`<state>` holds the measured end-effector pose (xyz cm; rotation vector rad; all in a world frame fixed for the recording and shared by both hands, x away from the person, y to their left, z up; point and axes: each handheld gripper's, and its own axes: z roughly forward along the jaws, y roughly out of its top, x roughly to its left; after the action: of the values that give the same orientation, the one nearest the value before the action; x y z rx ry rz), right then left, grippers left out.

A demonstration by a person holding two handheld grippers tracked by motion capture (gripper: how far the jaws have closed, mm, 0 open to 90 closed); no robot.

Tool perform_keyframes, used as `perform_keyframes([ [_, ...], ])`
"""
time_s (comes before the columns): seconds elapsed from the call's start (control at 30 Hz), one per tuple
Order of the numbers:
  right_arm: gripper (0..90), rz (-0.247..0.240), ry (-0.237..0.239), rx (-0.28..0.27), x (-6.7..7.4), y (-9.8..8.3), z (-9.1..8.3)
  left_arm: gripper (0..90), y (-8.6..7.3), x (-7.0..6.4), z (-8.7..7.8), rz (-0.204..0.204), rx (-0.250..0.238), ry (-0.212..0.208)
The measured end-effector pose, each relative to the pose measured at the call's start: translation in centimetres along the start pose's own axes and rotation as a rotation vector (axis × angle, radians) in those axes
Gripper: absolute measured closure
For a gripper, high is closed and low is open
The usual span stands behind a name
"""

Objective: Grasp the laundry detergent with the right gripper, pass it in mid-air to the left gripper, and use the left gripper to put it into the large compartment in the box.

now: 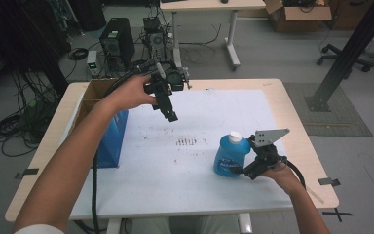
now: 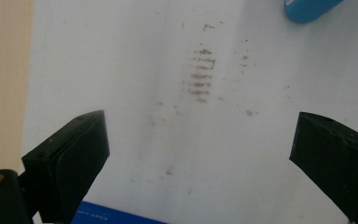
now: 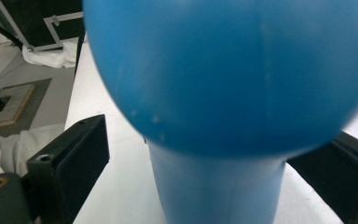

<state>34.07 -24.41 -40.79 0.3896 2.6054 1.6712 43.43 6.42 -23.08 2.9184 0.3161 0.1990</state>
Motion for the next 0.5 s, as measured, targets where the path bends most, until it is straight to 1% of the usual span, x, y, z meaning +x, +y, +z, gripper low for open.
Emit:
perform_keyframes([
  [0.13, 7.8, -0.006, 0.002, 0.002, 0.08, -0.04, 0.22, 4.8, 0.06, -0.03, 0.00, 0.002, 0.002, 0.000],
  [0.27, 10.6, -0.008, 0.004, -0.008, 0.05, -0.04, 0.28, 4.8, 0.06, -0.03, -0.01, 0.003, 0.003, 0.001],
  [0.37, 15.0, -0.011, 0.009, -0.019, -0.01, -0.05, 0.20, 4.8, 0.02, -0.01, -0.03, 0.002, 0.002, 0.000],
  [0.47, 19.6, -0.023, 0.007, -0.018, 0.05, -0.06, 0.22, 4.8, -0.01, 0.03, -0.03, 0.002, 0.000, -0.001],
  [0.5, 19.6, -0.023, 0.007, -0.018, 0.05, -0.06, 0.22, 4.8, -0.01, 0.03, -0.03, 0.002, 0.000, -0.001],
])
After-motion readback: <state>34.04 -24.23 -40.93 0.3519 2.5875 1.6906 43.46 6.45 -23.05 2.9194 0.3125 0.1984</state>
